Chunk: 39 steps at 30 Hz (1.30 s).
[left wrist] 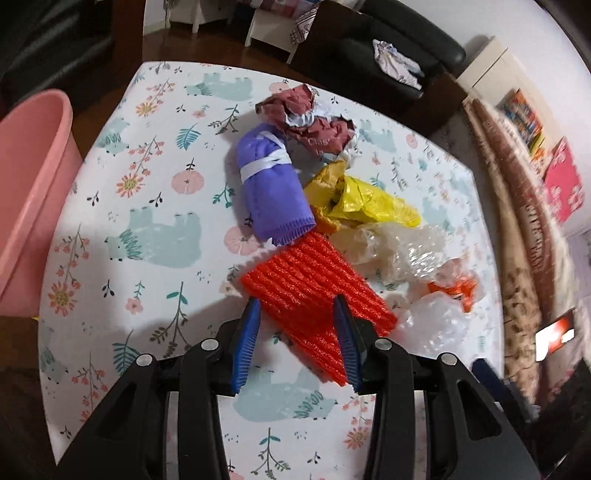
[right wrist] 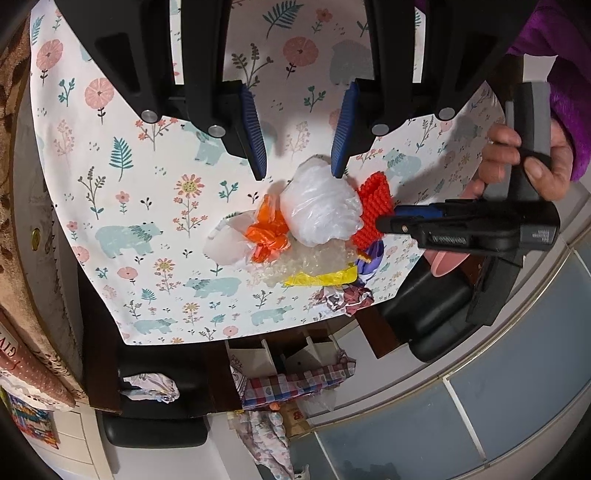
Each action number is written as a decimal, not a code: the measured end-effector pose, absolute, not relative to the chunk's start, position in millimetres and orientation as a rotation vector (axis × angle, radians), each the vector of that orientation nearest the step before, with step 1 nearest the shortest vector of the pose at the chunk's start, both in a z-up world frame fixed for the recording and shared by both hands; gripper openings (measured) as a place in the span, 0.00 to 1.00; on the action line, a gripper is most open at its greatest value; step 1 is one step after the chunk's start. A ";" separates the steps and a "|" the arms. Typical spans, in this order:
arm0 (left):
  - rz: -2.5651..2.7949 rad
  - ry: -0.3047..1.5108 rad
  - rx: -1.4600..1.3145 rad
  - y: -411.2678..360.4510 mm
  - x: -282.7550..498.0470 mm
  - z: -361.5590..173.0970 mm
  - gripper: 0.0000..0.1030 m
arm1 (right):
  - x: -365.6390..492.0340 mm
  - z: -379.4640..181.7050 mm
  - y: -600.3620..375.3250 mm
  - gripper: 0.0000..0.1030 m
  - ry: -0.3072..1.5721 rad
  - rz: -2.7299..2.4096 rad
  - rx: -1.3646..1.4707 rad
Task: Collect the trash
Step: 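Grasp the red foam net with the left gripper, then lift the red net with the left gripper while the right gripper grasps the clear plastic bag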
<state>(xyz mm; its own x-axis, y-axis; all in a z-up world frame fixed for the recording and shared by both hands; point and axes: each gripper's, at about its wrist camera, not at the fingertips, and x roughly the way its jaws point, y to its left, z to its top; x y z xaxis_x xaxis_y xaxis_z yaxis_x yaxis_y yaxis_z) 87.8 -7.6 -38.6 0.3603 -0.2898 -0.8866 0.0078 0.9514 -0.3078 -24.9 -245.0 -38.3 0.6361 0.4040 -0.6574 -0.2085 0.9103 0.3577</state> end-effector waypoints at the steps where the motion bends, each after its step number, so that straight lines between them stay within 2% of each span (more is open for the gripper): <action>1: -0.188 1.189 -0.256 -11.3 86.8 -39.9 0.40 | -24.4 -38.1 -246.2 0.35 0.808 0.346 0.264; 3: -0.174 1.170 -0.230 -14.8 85.3 -39.5 0.39 | -22.2 -37.5 -249.8 0.35 0.804 0.336 0.278; 4: -0.175 1.155 -0.222 -15.9 84.1 -38.4 0.34 | -21.2 -36.9 -251.5 0.35 0.802 0.332 0.287; 5: -0.177 1.137 -0.201 -17.3 82.4 -37.1 0.24 | -19.8 -36.1 -253.6 0.35 0.799 0.325 0.298; 6: -0.176 1.122 -0.184 -18.8 80.9 -35.7 0.18 | -18.7 -35.2 -254.8 0.35 0.795 0.318 0.306; 9: -0.195 1.084 -0.172 -18.5 77.8 -31.4 0.12 | -14.0 -31.8 -256.3 0.35 0.787 0.312 0.323; 16: -0.198 0.981 -0.125 -5.6 59.2 -8.6 0.11 | -7.2 -25.3 -238.0 0.35 0.788 0.398 0.292; 28: -0.235 0.930 -0.130 3.3 46.1 2.3 0.11 | 23.6 -49.0 -221.3 0.36 0.860 0.355 0.258; 29: -0.237 0.925 -0.131 4.3 45.2 3.1 0.11 | 22.9 -49.9 -220.7 0.35 0.863 0.359 0.260; 30: -0.240 0.920 -0.132 5.2 44.3 4.0 0.11 | 21.6 -50.2 -221.3 0.29 0.863 0.360 0.263; 33: -0.242 0.910 -0.131 7.0 42.0 5.7 0.11 | 19.5 -49.9 -219.8 0.19 0.865 0.356 0.258; 39: -0.253 0.877 -0.136 12.8 36.4 12.4 0.11 | 11.4 -40.2 -218.0 0.12 0.839 0.353 0.253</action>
